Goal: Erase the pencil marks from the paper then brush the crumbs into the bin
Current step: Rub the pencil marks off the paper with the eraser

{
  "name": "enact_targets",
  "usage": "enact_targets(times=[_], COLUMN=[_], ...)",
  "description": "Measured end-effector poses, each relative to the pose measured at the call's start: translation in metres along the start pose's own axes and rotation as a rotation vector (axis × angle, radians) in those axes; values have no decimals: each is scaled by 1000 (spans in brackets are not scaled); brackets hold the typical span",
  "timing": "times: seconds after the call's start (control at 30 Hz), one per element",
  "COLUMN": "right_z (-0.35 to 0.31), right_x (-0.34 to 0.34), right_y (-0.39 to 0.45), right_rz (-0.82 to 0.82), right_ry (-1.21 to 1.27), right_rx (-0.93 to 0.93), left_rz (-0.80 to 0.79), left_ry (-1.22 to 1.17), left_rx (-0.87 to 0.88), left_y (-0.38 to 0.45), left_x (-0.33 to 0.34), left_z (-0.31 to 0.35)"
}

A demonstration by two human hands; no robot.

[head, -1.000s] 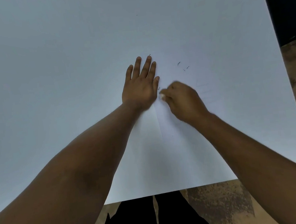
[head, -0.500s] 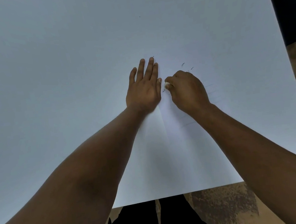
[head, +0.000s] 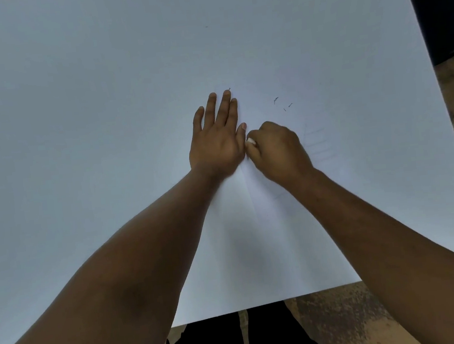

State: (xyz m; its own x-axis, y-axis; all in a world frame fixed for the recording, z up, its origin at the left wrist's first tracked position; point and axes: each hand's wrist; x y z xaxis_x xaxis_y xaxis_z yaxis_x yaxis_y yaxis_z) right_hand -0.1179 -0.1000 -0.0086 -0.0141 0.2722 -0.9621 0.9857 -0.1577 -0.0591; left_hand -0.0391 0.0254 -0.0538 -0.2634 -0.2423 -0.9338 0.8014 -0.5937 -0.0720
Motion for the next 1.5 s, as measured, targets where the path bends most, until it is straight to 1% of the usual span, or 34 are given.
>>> enact_targets(times=[0.1,0.23,0.43,0.53,0.63,0.77,0.83,1.0,1.03,1.13,1.23,1.33,1.43,1.5], right_z=[-1,-3,6,10,14,11,6,5,7,8,3,-7,-18,-23], right_x=[10,11,7,7,7,10,12,14,13,11,10,10,13,14], right_y=[-6,-17,-100,-113,-103,-94,-89,-72,-68,-58,-43,-24,-8,-6], right_rz=[38,78,-3,-50,-53,80,116,144,140,140,268,424,521,496], right_ry=[-54,-91,-55,-1,138,334,408,581,654,948,1148,1312,1470,1543], right_rx=[14,-58,-101,-71,19,178,242,279,321,545,753,922,1000,985], left_rz=[0,-12,-18,-18,-18,-17,-12,-16,-27,-46,-44,-40,-17,-4], left_ry=[4,-2,-19,-15,-20,-40,-58,-108,-109,-77,-49,-38,-36,-45], left_rx=[-4,-2,6,13,14,11,19,97,120,141,98,2,-88,-114], left_y=[0,1,1,1,2,1,0,-13,-21,-55,-77,-79,-76,-74], left_x=[1,1,1,2,3,2,1,-3,-1,6,12,15,15,16], left_z=[-1,-2,-1,-1,-2,-3,-4,-6,-8,-9,-4,2,5,6])
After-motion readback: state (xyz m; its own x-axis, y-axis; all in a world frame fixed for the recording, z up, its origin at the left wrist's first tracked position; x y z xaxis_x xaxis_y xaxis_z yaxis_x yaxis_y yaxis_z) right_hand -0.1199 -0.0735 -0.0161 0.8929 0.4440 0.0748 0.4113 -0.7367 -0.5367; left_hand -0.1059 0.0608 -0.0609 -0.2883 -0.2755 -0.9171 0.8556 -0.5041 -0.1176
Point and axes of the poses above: each hand's wrist, its own y-axis towards the middle knuckle, its own x-axis out of the palm, z = x × y, and after that the axes turned 5 degrees about -y, right-handed
